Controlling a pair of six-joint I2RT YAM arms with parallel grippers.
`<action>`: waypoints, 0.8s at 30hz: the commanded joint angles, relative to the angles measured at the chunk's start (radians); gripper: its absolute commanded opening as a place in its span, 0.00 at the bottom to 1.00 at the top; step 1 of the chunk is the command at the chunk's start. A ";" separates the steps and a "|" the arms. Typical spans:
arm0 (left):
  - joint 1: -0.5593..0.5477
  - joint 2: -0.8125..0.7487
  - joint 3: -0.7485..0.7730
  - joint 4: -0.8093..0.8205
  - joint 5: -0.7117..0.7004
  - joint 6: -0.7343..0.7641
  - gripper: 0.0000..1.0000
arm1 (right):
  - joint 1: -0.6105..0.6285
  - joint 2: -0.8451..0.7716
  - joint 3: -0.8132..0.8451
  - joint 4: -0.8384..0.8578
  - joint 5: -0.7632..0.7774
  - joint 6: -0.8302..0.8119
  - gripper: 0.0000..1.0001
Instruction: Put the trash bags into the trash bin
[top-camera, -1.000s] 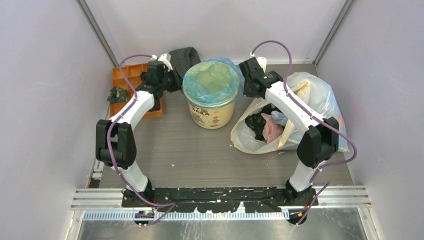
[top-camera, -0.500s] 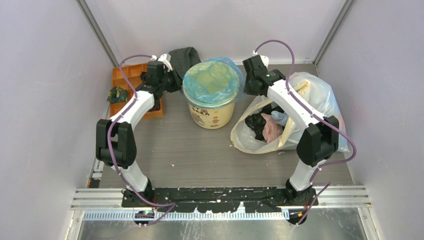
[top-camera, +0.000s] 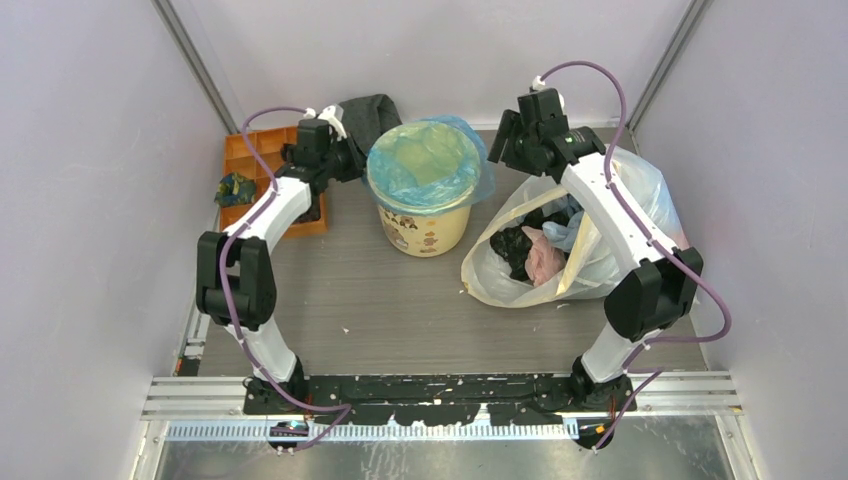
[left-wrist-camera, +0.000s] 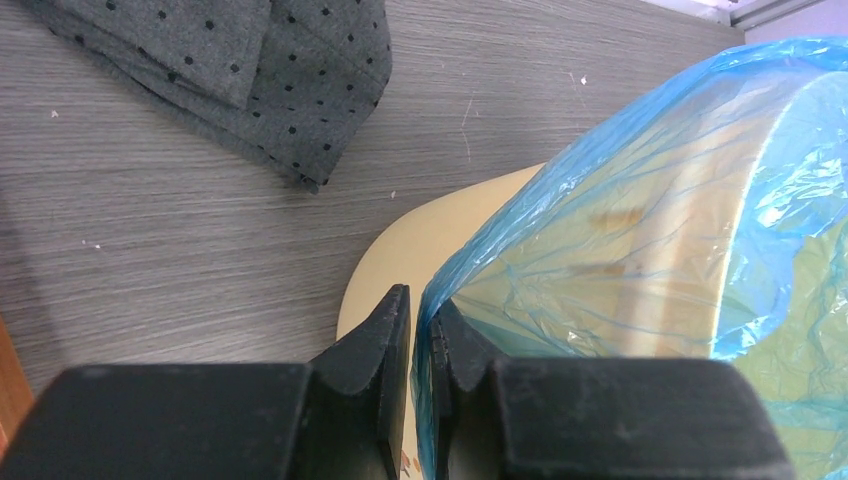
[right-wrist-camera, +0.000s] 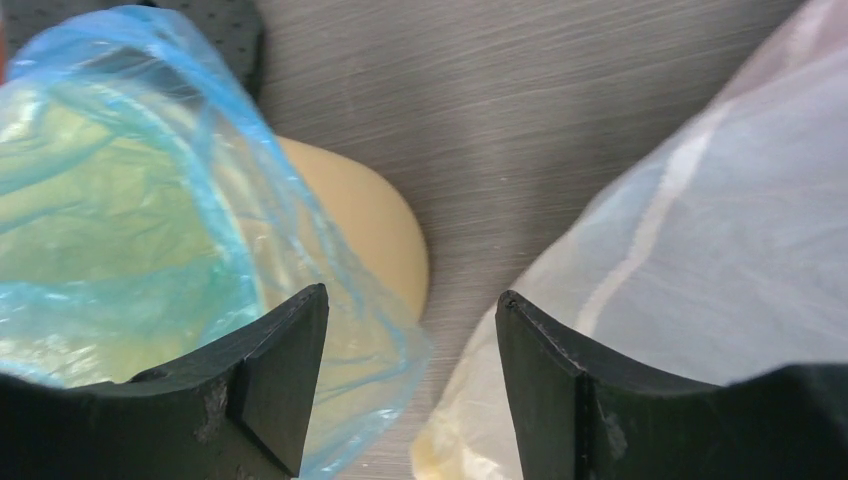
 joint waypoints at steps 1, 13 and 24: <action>0.003 0.007 0.024 0.015 -0.012 -0.003 0.14 | -0.005 -0.052 -0.041 0.118 -0.137 0.085 0.68; 0.002 0.020 0.012 -0.016 -0.027 0.011 0.13 | -0.056 -0.188 -0.314 0.357 -0.206 0.289 0.68; 0.002 0.016 -0.009 -0.033 -0.048 0.030 0.13 | -0.062 -0.194 -0.396 0.436 -0.260 0.366 0.62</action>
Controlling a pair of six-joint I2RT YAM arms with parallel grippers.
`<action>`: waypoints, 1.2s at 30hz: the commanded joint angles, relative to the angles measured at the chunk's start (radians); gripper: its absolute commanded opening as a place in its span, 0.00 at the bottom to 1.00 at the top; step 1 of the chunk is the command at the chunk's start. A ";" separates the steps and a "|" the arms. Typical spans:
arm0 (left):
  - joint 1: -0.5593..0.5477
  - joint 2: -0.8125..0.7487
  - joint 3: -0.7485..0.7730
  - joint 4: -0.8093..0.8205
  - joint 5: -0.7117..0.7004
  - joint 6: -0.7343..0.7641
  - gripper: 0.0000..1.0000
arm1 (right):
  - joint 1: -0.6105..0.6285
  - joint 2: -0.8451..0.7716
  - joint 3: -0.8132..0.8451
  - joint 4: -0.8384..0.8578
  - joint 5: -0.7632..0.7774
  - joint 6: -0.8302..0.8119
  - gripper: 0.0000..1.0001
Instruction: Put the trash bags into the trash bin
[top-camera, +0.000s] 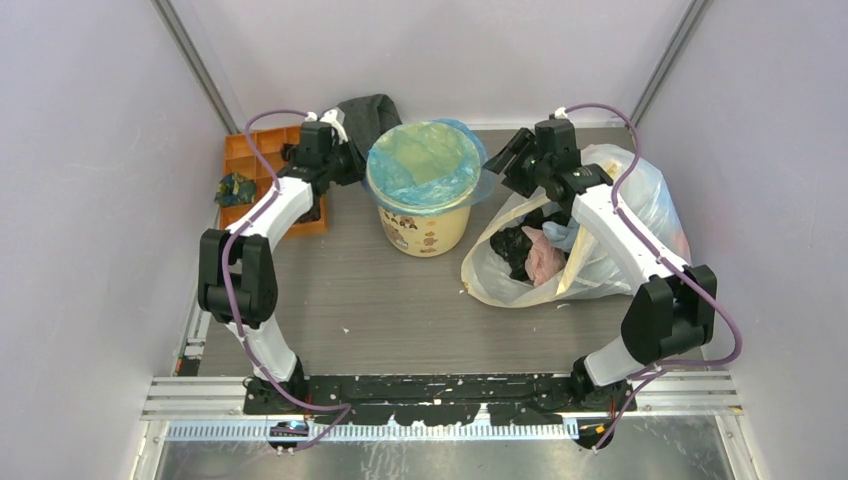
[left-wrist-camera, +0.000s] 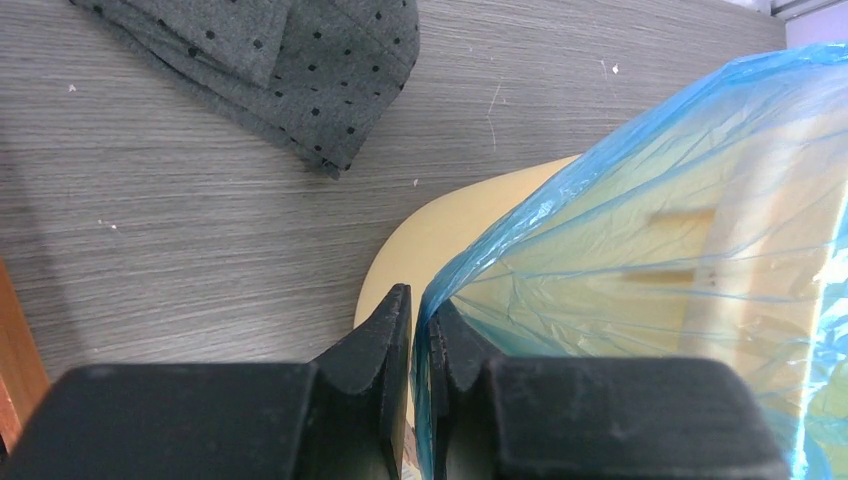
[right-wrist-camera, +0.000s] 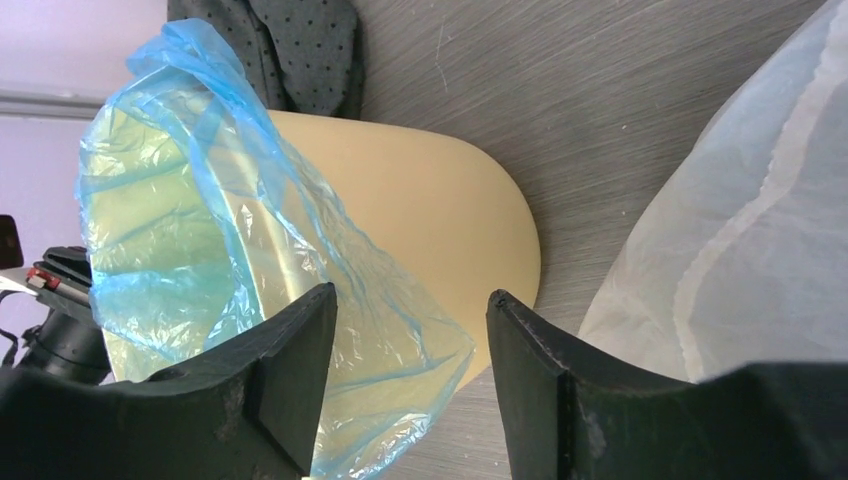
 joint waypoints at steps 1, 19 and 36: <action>0.001 0.000 -0.006 -0.013 -0.020 0.026 0.13 | 0.000 -0.033 -0.016 0.073 -0.027 0.042 0.60; -0.004 0.001 -0.014 -0.021 -0.032 0.024 0.14 | -0.001 -0.170 -0.145 0.056 0.039 0.048 0.51; -0.006 -0.017 -0.023 -0.022 -0.033 0.024 0.15 | 0.104 -0.337 -0.459 0.414 0.049 0.218 0.57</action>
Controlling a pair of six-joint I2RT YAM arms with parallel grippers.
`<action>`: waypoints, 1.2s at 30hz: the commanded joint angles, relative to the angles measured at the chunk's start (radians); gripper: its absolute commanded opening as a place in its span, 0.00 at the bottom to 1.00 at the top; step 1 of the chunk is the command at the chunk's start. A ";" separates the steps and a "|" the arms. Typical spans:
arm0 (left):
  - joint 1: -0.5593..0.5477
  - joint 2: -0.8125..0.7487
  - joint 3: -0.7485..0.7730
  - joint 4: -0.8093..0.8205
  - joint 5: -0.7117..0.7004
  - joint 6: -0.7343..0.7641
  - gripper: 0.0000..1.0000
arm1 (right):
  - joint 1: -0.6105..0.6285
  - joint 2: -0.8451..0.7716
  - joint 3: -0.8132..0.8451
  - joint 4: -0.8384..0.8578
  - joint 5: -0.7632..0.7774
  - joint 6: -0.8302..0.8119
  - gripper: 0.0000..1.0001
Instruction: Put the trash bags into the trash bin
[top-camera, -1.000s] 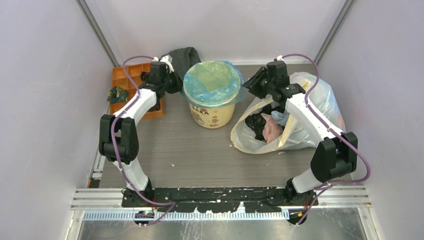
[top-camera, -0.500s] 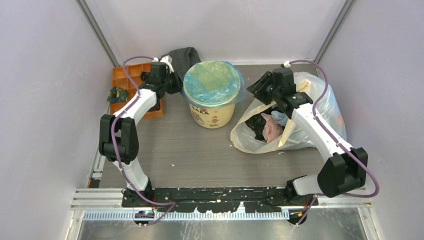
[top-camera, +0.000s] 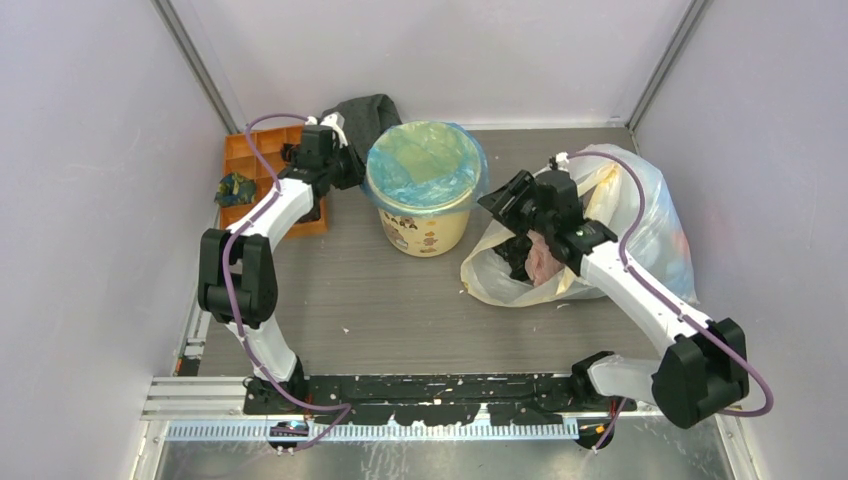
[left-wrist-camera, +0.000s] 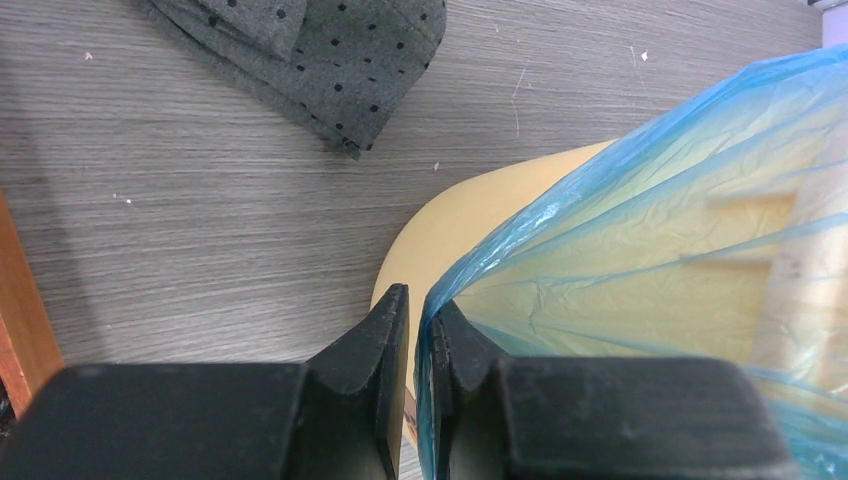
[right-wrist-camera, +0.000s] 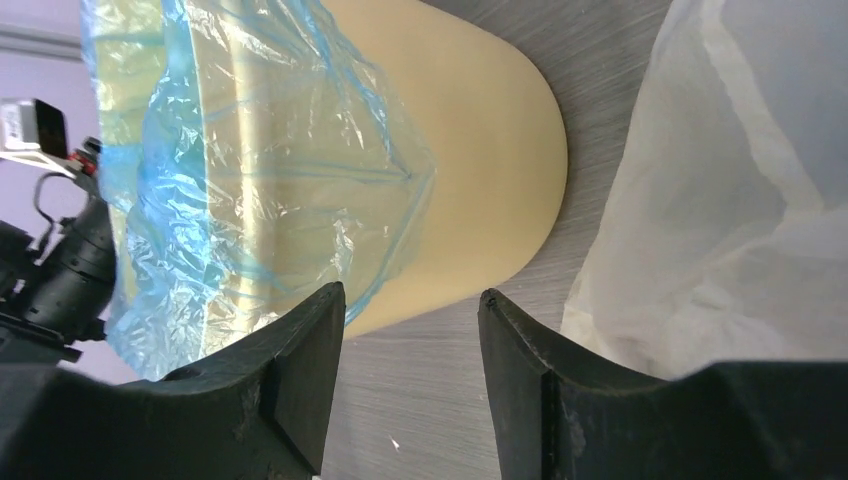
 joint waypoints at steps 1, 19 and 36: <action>-0.004 -0.016 -0.005 0.002 -0.008 0.019 0.15 | -0.001 -0.065 -0.112 0.292 0.030 0.136 0.57; -0.004 -0.005 -0.002 0.007 0.001 0.016 0.15 | 0.040 0.029 -0.316 0.797 0.150 0.460 0.48; -0.007 0.000 0.000 0.009 0.001 0.014 0.15 | 0.061 0.050 -0.316 0.740 0.188 0.514 0.40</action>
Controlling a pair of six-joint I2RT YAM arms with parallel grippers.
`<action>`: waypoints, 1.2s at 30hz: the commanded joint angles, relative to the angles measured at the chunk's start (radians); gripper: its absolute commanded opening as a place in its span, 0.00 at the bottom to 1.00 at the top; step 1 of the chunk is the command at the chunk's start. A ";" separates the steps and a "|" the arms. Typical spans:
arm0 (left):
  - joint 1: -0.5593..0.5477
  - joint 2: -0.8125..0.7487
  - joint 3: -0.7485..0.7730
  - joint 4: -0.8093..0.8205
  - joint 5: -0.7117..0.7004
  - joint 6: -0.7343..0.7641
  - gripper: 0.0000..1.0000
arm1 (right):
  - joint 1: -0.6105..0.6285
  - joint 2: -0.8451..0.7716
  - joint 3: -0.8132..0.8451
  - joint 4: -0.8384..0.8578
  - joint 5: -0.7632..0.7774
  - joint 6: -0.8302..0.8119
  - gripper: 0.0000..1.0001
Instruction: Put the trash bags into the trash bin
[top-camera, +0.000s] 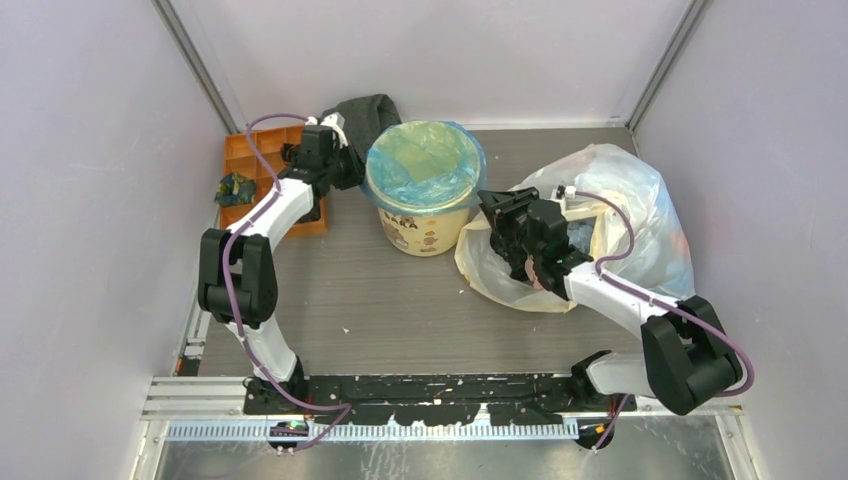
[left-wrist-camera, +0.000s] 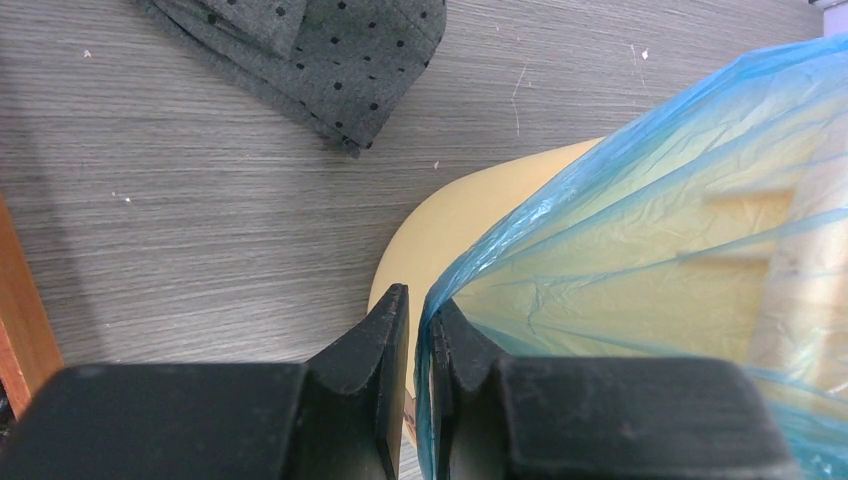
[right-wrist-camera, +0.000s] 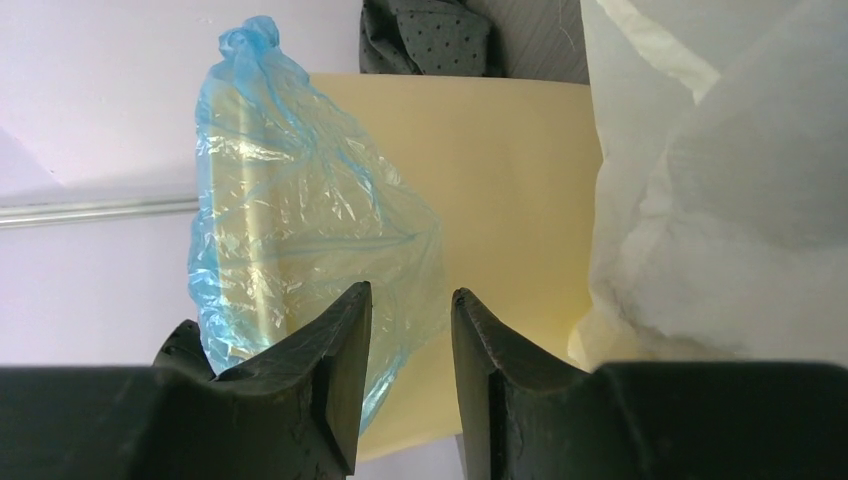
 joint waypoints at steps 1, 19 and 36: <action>-0.005 0.000 -0.001 0.011 0.001 0.016 0.15 | 0.008 0.025 0.023 0.086 0.022 0.060 0.40; -0.007 0.000 -0.003 0.010 0.002 0.015 0.15 | 0.024 0.067 0.040 0.109 0.035 0.154 0.27; -0.007 -0.014 -0.009 0.012 -0.017 0.024 0.15 | 0.026 -0.120 0.104 -0.335 0.120 -0.137 0.01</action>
